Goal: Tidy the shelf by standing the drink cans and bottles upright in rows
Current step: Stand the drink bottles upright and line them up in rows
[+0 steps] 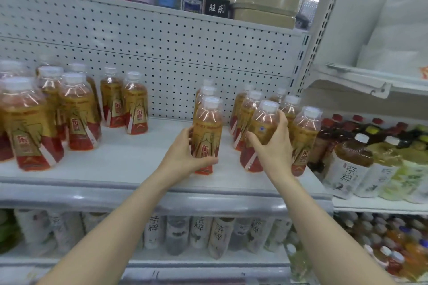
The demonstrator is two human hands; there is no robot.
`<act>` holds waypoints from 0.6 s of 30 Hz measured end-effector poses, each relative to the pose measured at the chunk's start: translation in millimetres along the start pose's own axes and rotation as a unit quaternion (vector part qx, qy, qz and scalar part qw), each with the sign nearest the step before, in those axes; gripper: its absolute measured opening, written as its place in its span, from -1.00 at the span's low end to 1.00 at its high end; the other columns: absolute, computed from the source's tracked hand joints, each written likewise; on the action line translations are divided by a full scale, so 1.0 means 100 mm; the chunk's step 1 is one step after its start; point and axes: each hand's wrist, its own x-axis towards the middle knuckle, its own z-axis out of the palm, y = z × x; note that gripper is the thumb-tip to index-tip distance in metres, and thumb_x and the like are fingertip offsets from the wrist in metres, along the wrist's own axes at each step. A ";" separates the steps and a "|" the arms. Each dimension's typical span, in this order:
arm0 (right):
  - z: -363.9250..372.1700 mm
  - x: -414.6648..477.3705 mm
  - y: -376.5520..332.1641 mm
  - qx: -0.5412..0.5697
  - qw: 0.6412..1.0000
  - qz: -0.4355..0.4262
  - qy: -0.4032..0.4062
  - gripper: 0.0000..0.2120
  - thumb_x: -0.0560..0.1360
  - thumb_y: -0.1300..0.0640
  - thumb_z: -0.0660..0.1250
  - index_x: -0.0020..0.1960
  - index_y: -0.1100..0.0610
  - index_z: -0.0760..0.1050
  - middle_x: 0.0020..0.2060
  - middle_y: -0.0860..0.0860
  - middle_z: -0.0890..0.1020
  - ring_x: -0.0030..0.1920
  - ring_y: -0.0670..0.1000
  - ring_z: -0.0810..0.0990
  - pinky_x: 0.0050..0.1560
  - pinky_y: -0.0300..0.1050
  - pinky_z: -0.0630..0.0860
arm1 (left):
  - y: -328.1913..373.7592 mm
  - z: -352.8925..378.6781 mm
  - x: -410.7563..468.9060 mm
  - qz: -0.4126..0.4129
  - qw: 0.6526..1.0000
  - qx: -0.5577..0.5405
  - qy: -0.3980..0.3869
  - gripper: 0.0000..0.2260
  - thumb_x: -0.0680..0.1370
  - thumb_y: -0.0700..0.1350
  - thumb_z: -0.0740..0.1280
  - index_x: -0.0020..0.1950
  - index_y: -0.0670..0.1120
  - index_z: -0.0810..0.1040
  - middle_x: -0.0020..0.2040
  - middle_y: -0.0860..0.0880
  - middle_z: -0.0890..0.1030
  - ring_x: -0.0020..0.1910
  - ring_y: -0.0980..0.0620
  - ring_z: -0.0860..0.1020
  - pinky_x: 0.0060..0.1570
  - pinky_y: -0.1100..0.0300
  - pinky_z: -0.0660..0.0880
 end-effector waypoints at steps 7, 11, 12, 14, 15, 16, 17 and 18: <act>0.03 0.03 0.06 -0.001 1.000 -0.009 -0.010 -0.19 0.49 -0.12 0.41 0.55 0.01 0.02 0.37 0.02 0.43 0.30 0.08 0.48 0.24 0.00 0.42 | 0.04 0.31 -0.08 -0.004 0.985 0.097 0.144 -0.28 0.34 0.16 0.53 0.38 0.01 0.30 0.22 0.04 0.54 0.15 0.00 0.55 0.11 0.06 0.50; 0.01 0.05 0.08 -0.006 1.000 -0.015 -0.014 -0.20 0.49 -0.12 0.41 0.54 0.02 0.03 0.38 0.03 0.42 0.30 0.11 0.48 0.26 0.04 0.42 | 0.04 0.32 -0.11 -0.014 0.980 0.119 0.158 -0.29 0.35 0.17 0.52 0.38 0.00 0.29 0.22 0.02 0.53 0.16 -0.02 0.54 0.13 0.00 0.53; 0.01 0.05 0.08 -0.007 1.000 -0.016 -0.013 -0.20 0.49 -0.11 0.41 0.54 0.03 0.04 0.38 0.04 0.42 0.30 0.12 0.49 0.25 0.03 0.42 | 0.05 0.32 -0.11 -0.016 0.979 0.122 0.161 -0.29 0.35 0.17 0.52 0.37 0.00 0.29 0.23 0.02 0.53 0.17 -0.02 0.54 0.13 0.00 0.53; 0.01 0.04 0.08 -0.004 1.000 -0.016 -0.012 -0.21 0.49 -0.11 0.41 0.53 0.03 0.04 0.35 0.04 0.44 0.27 0.12 0.50 0.19 -0.01 0.42 | 0.06 0.32 -0.11 -0.019 0.978 0.129 0.163 -0.29 0.35 0.17 0.52 0.37 0.00 0.30 0.23 0.02 0.53 0.17 -0.02 0.54 0.12 0.04 0.51; 0.02 0.04 0.09 -0.003 1.000 -0.015 -0.013 -0.22 0.49 -0.11 0.41 0.53 0.03 0.04 0.34 0.04 0.45 0.25 0.11 0.51 0.15 -0.05 0.41 | 0.06 0.32 -0.11 -0.022 0.978 0.130 0.163 -0.29 0.34 0.18 0.52 0.37 0.00 0.30 0.23 0.02 0.53 0.17 -0.01 0.54 0.11 0.06 0.50; 0.02 0.04 0.09 -0.003 1.000 -0.014 -0.015 -0.22 0.49 -0.11 0.40 0.53 0.02 0.04 0.33 0.04 0.45 0.24 0.11 0.52 0.10 -0.09 0.39 | 0.06 0.32 -0.11 -0.023 0.978 0.130 0.163 -0.29 0.35 0.18 0.52 0.37 0.01 0.30 0.22 0.03 0.53 0.16 -0.01 0.54 0.11 0.06 0.50; 0.02 0.05 0.09 -0.004 1.000 -0.013 -0.017 -0.22 0.49 -0.12 0.40 0.53 0.03 0.04 0.33 0.04 0.45 0.22 0.10 0.52 0.07 -0.11 0.37 | 0.06 0.32 -0.12 -0.024 0.978 0.128 0.162 -0.30 0.35 0.19 0.52 0.36 0.01 0.30 0.22 0.03 0.53 0.16 -0.01 0.54 0.12 0.06 0.51; 0.01 0.04 0.09 -0.006 1.000 -0.013 -0.019 -0.21 0.49 -0.12 0.40 0.53 0.03 0.04 0.33 0.04 0.45 0.22 0.10 0.52 0.06 -0.12 0.36 | 0.06 0.32 -0.12 -0.023 0.978 0.128 0.161 -0.30 0.35 0.19 0.52 0.35 0.02 0.30 0.22 0.03 0.53 0.16 -0.01 0.54 0.13 0.03 0.51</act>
